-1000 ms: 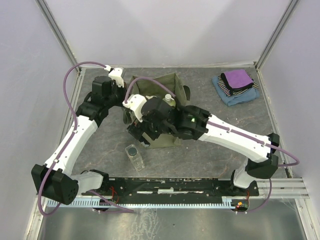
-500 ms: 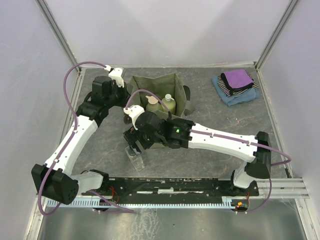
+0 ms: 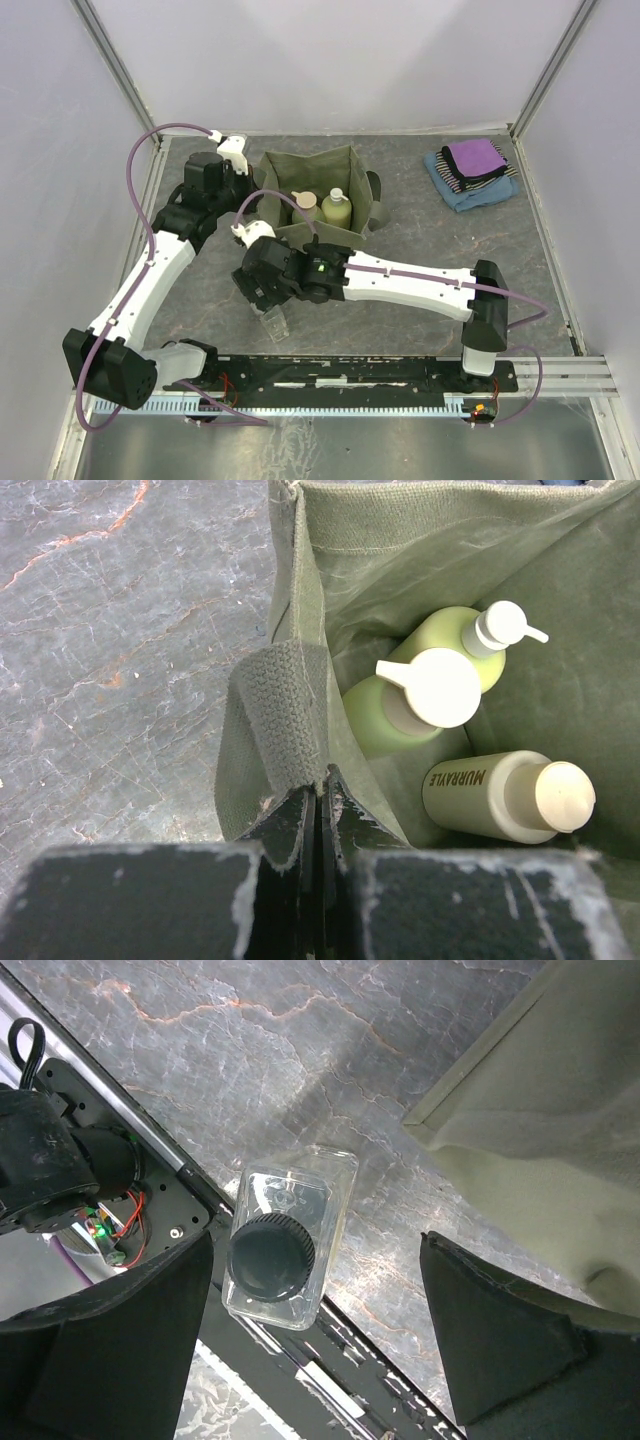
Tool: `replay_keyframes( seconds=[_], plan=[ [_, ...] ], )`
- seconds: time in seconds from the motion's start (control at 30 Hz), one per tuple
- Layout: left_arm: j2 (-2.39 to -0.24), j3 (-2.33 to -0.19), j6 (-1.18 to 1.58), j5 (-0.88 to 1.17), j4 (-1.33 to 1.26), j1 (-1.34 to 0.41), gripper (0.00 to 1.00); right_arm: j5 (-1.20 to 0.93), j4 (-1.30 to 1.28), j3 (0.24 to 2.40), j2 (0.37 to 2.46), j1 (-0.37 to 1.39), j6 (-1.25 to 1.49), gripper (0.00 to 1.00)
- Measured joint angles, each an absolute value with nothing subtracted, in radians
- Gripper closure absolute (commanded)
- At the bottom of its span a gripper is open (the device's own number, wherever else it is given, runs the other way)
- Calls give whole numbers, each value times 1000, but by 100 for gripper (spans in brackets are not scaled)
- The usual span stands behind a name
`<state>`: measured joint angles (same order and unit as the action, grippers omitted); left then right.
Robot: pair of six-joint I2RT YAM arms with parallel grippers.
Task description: Place the personal care products into the canvas bag
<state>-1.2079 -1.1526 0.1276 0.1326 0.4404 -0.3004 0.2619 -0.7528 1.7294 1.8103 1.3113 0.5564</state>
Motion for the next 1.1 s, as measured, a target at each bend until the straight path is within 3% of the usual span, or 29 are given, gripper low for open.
replay_keyframes(
  seconds=[1.1],
  plan=[
    [-1200,-1147,110,133,440,-300,97,258,-857,1855,2032,1360,577,23]
  ],
)
